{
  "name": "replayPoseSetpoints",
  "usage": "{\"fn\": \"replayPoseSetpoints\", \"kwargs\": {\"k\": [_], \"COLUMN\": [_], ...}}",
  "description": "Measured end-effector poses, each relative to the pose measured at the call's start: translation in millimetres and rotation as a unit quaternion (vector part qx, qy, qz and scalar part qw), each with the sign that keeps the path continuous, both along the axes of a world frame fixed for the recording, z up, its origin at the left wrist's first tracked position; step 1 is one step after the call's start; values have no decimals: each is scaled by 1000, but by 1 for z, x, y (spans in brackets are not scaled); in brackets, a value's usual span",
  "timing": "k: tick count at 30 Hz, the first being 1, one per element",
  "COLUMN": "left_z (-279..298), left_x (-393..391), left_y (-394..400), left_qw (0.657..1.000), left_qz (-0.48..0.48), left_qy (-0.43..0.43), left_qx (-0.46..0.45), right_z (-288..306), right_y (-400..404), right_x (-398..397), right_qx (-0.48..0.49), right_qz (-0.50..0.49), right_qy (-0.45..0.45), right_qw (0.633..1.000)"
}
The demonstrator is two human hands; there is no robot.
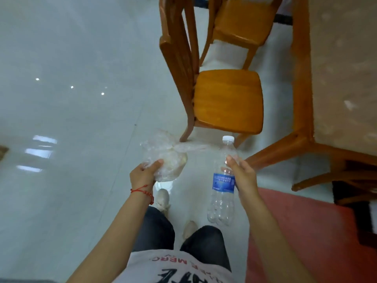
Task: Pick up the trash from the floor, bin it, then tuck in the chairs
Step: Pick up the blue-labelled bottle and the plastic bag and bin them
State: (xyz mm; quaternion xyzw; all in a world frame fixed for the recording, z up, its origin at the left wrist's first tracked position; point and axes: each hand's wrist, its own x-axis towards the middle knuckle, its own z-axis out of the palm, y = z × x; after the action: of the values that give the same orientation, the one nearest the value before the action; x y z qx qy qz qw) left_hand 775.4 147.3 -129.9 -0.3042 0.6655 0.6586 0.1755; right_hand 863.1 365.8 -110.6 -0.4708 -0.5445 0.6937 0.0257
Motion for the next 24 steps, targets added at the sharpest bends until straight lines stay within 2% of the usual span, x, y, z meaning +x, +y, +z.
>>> {"fn": "replayPoseSetpoints", "kwargs": {"k": [6,13,24], "left_z": [8,6,5], "left_x": [30,54,68], "left_y": [-70,-173,-361], "left_qw": [991,962,900], "left_qz": [129,273,436], "left_qy": [-2,-12,-2], "left_qx": [-20,-16,-25], "right_z": [6,11,8], "right_y": [-49,-155,-362], "right_x": [-34,-74,-137], "right_qx": [23,22,11], "right_qz": [132,293,431], "right_qy": [-21,-14,-24], "right_qw": [991,956,902]}}
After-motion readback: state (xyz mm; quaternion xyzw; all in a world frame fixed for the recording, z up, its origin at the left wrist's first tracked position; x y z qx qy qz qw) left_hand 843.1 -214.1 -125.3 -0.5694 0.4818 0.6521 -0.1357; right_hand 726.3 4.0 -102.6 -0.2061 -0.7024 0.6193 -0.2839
